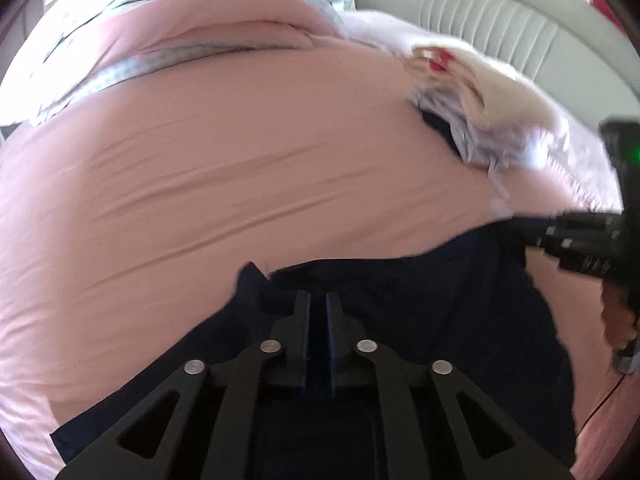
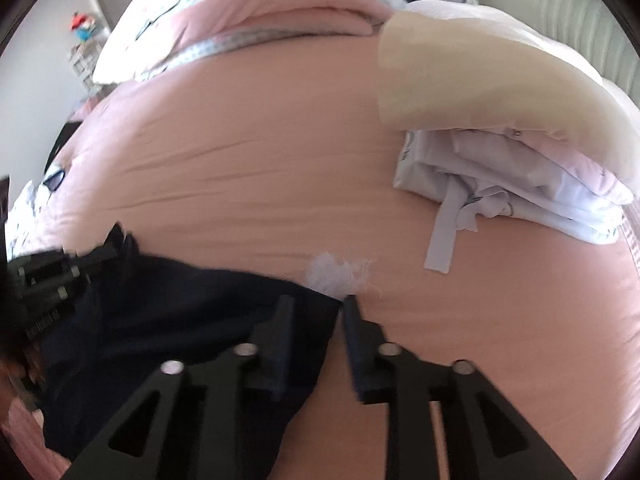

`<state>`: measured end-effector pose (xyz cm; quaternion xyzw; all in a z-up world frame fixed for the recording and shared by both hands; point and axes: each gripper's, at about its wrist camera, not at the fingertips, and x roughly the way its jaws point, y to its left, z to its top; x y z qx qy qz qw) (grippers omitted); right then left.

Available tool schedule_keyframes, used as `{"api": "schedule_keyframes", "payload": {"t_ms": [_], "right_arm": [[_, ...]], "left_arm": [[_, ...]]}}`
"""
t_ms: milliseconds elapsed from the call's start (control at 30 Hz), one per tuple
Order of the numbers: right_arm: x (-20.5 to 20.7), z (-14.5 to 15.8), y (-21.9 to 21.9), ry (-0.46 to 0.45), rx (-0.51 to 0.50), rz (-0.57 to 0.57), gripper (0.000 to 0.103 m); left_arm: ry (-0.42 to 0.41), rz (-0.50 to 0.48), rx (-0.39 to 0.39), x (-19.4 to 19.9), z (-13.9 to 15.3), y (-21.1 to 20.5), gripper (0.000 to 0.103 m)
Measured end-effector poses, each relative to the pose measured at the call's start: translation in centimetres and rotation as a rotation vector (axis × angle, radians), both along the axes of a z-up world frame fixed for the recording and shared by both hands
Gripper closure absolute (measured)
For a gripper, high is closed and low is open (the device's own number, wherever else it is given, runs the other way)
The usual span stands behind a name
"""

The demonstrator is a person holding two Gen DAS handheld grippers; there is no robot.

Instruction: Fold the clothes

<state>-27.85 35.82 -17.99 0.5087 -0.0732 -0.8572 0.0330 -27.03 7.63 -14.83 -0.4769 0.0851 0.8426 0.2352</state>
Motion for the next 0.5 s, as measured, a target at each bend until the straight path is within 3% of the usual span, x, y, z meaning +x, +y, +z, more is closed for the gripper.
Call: {"api": "schedule_keyframes", "payload": {"t_ms": [267,500], "right_arm": [[0.9,1.1,-0.2,0.034,-0.039,-0.058,0.071],[0.3,0.4,0.3,-0.011,-0.032,-0.022,0.071]], "left_arm": [[-0.022,0.077,0.024,-0.5,-1.1,-0.4,0.085],[-0.001,0.084,-0.074,-0.7,-1.5,1.0,0.084]]}}
